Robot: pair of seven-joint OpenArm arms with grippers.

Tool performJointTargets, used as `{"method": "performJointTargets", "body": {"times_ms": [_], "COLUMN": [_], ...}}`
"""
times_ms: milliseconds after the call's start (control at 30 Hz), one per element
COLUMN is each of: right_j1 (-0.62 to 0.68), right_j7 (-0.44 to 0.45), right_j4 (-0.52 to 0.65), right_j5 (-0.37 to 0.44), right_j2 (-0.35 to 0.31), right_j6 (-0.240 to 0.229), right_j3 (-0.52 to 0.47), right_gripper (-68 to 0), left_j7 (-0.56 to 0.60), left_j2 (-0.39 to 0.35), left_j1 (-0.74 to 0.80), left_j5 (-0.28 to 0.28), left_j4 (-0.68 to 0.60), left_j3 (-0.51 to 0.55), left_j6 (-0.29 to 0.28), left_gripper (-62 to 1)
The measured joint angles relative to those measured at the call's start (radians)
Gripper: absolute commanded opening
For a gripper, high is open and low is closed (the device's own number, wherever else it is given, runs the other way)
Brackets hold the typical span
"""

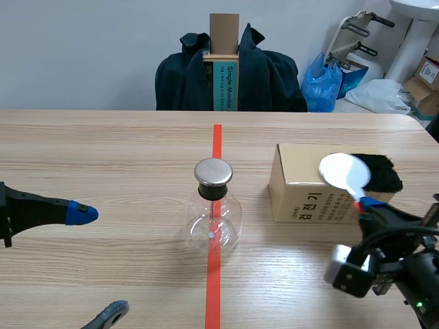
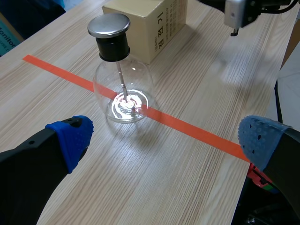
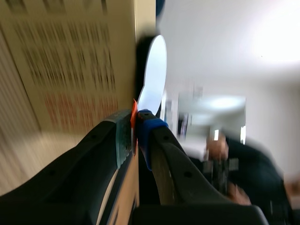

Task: Do the electroscope experiment.
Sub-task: 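Rub the plate on the fur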

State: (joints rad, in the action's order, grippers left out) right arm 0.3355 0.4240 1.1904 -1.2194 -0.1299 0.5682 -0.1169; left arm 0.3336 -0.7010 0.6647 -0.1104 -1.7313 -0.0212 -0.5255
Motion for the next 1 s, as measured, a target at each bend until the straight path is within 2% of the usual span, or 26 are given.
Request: {"method": "performJointTargets", "body": {"times_ms": [33,67,167,200,233,267,333,367,400,433,533,567,600,633,700,767,900,1000], "right_j1": [0.001,0.002,0.004,0.003,0.003,0.003,0.003,0.003,0.003,0.003,0.003,0.003,0.003,0.003,0.003,0.005,0.006,0.006], "right_j7": [-0.043,-0.037,0.166,0.204,0.196,0.139,-0.036,-0.09,-0.104,-0.076,0.103,0.124,0.111,0.065,-0.05,-0.077,0.072,0.129], "right_j4": [0.0,0.0,0.0,0.0,0.0,0.0,0.0,0.0,0.0,0.0,0.0,0.0,0.0,0.0,0.0,0.0,0.0,0.0], "right_j5": [0.002,0.004,-0.004,-0.009,-0.011,-0.012,-0.006,-0.003,-0.002,-0.003,-0.006,-0.008,-0.008,-0.009,-0.008,-0.003,-0.005,-0.007], "right_j2": [0.0,-0.005,-0.031,-0.03,-0.025,-0.016,-0.001,0.0,-0.002,-0.009,-0.028,-0.027,-0.024,-0.018,-0.006,-0.012,-0.026,-0.025], "right_j6": [0.001,0.0,0.001,0.0,0.001,0.001,0.008,0.008,0.002,0.0,0.0,0.001,0.008,0.024,0.027,0.021,0.02,0.021], "right_j3": [-0.005,-0.014,-0.019,-0.018,-0.012,-0.009,-0.006,-0.007,-0.013,-0.02,-0.027,-0.024,-0.018,-0.012,-0.011,-0.014,-0.018,-0.011], "right_gripper": [-66.9,-66.9,-66.8,-66.9,-66.9,-66.9,-66.9,-66.8,-66.9,-66.9,-66.9,-66.9,-66.9,-66.9,-66.9,-66.9,-66.9,-66.9], "left_j7": [0.0,0.0,0.0,0.0,0.0,0.0,0.0,0.0,0.0,0.0,0.0,0.0,0.0,0.0,0.0,0.0,0.0,0.0], "left_j2": [0.0,0.0,0.0,0.0,0.0,0.0,0.0,0.0,0.0,0.0,0.0,0.0,0.0,0.0,0.0,0.0,0.0,0.0], "left_j1": [0.0,0.0,0.0,0.0,0.0,0.0,0.0,0.0,0.0,0.0,0.0,0.0,0.0,0.0,0.0,0.0,0.0,0.0], "left_j5": [0.0,0.0,0.0,0.0,0.0,0.0,0.0,0.0,0.0,0.0,0.0,0.0,0.0,0.0,0.0,0.0,0.0,0.0], "left_j4": [0.0,0.0,0.0,0.0,0.0,0.0,0.0,0.0,0.0,0.0,0.0,0.0,0.0,0.0,0.0,0.0,0.0,0.0], "left_j3": [0.0,0.0,0.0,0.0,0.0,0.0,0.0,0.0,0.0,0.0,0.0,0.0,0.0,0.0,0.0,0.0,0.0,0.0], "left_j6": [0.0,0.0,0.0,0.0,0.0,0.0,0.0,0.0,0.0,0.0,0.0,0.0,0.0,0.0,0.0,0.0,0.0,0.0], "left_gripper": [1.4,1.4,1.4,1.4,1.4,1.4,1.4,1.4,1.4,1.4,1.4,1.4,1.4,1.4,1.4,1.4,1.4,1.4]}}
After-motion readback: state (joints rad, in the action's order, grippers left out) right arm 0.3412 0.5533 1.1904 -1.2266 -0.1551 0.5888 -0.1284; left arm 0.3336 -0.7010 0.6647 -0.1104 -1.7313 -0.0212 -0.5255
